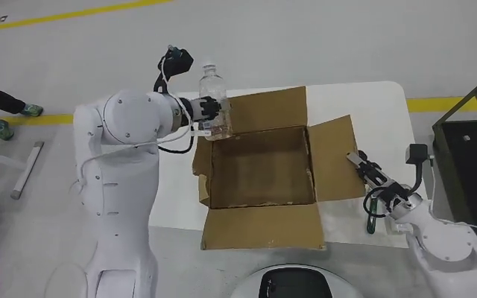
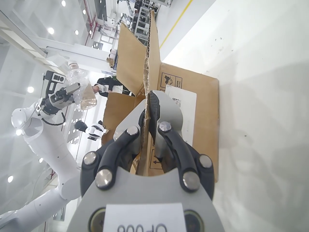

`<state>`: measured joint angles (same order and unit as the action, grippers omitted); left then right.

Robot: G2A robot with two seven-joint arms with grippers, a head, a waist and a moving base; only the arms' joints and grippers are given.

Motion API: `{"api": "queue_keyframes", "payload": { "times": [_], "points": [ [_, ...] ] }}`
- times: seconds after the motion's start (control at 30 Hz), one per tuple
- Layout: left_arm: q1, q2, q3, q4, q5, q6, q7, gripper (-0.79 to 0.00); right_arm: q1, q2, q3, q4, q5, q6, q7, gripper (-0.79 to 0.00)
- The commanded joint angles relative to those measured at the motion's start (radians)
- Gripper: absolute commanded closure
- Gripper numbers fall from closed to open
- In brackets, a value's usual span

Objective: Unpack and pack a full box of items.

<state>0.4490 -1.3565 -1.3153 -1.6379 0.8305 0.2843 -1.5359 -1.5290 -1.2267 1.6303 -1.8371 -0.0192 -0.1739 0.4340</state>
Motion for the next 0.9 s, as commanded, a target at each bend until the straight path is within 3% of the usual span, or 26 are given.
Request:
{"api": "queue_keyframes", "payload": {
  "times": [0.0, 0.37, 0.87],
  "points": [
    [0.018, 0.015, 0.006, -0.006, 0.039, 0.000, 0.000, 0.000, 0.000, 0.001, 0.001, -0.002, -0.008, 0.002, 0.000, 0.000],
    [0.127, 0.104, 0.025, -0.037, 0.048, 0.000, 0.000, 0.000, 0.016, 0.004, -0.008, 0.005, -0.016, 0.010, -0.005, 0.000],
    [0.141, 0.197, 0.052, -0.003, 0.133, 0.000, 0.000, 0.000, 0.003, 0.008, -0.013, 0.000, -0.033, 0.027, -0.030, 0.000]
  ]
}}
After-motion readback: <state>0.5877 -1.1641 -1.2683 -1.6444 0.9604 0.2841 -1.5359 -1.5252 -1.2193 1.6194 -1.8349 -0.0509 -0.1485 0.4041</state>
